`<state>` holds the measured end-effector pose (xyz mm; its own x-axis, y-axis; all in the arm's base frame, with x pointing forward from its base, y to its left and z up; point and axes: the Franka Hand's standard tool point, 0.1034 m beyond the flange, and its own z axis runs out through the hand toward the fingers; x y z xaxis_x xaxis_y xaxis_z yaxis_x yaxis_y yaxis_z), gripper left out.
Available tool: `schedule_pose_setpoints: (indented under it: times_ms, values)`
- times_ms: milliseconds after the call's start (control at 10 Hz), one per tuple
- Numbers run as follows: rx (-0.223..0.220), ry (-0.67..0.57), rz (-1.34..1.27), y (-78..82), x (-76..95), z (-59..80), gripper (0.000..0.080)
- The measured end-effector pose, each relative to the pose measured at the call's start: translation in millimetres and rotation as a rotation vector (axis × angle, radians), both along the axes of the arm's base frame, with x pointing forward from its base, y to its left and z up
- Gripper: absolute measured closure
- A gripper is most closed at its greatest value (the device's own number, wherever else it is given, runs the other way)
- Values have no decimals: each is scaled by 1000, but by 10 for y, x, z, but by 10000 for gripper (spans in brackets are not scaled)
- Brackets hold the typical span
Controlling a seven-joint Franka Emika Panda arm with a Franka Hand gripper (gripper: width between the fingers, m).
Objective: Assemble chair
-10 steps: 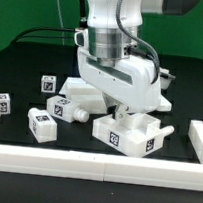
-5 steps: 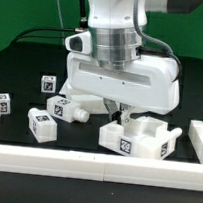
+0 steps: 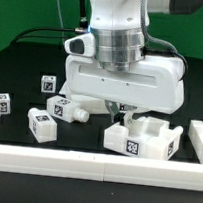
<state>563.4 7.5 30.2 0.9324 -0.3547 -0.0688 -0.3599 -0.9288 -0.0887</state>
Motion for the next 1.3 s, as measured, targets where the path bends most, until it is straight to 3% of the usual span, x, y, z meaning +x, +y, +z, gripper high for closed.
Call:
schedule_pose_setpoints:
  times_ms: [200, 300, 600, 800, 1000, 1300]
  values:
    - [-15, -36, 417, 23, 217, 30, 773]
    - [-13, -36, 453, 16, 198, 16, 773]
    - [-10, -31, 458, 34, 209, 21, 773]
    - [-8, -40, 417, 130, 423, 79, 773]
    - [-7, -44, 392, 204, 520, 29, 773]
    - [-8, -28, 353, 235, 496, -73, 773]
